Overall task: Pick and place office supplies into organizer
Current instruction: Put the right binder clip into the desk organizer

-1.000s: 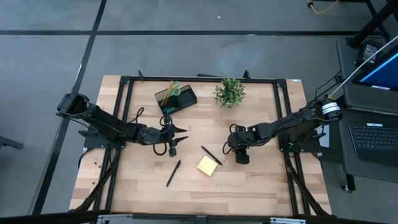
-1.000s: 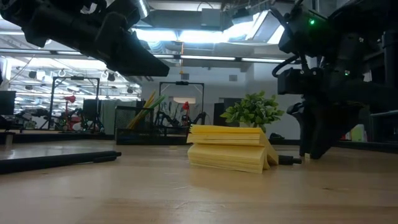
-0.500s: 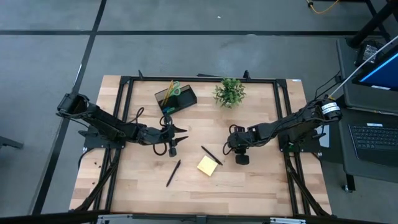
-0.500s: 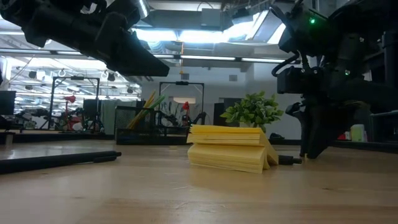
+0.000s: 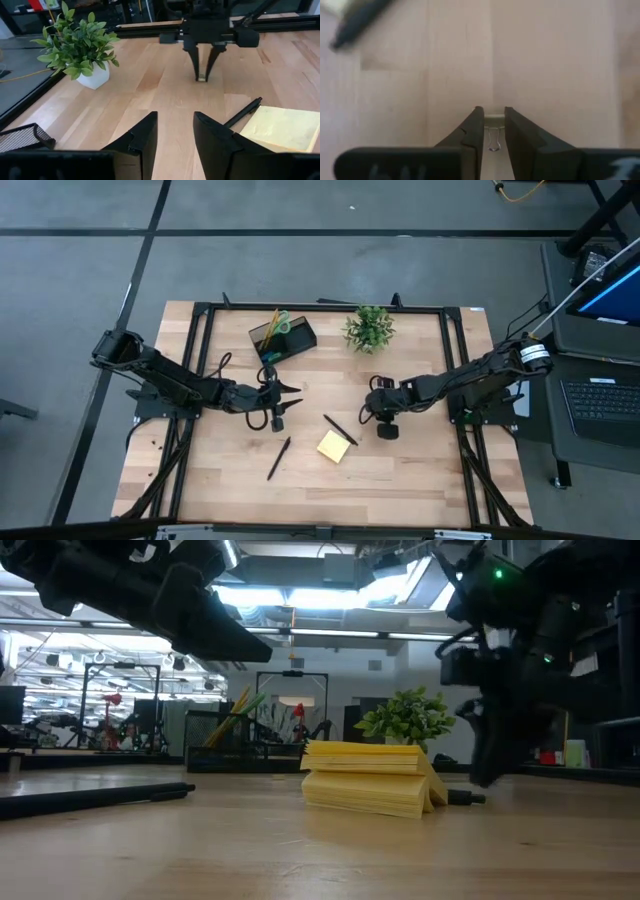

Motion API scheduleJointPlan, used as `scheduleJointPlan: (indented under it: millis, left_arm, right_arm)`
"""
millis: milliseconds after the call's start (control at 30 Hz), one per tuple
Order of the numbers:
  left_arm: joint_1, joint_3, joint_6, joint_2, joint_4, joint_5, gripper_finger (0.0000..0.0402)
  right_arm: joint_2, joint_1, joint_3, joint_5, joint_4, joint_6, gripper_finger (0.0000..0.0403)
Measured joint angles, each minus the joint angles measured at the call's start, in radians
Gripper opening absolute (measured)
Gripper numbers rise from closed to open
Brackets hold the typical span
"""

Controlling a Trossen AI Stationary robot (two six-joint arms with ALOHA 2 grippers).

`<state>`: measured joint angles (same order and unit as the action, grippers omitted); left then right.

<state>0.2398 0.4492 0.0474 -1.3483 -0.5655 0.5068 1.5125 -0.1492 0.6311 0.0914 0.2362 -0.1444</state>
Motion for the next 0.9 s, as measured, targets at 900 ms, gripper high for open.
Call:
scheduleJointPlan:
  millis: [900]
  left_arm:
    - [-0.140, 0.001, -0.079, 0.000, -0.087, -0.316, 0.0121]
  right_arm:
    - [-0.015, 0.061, 0.343, -0.031, -0.103, 0.355, 0.0066]
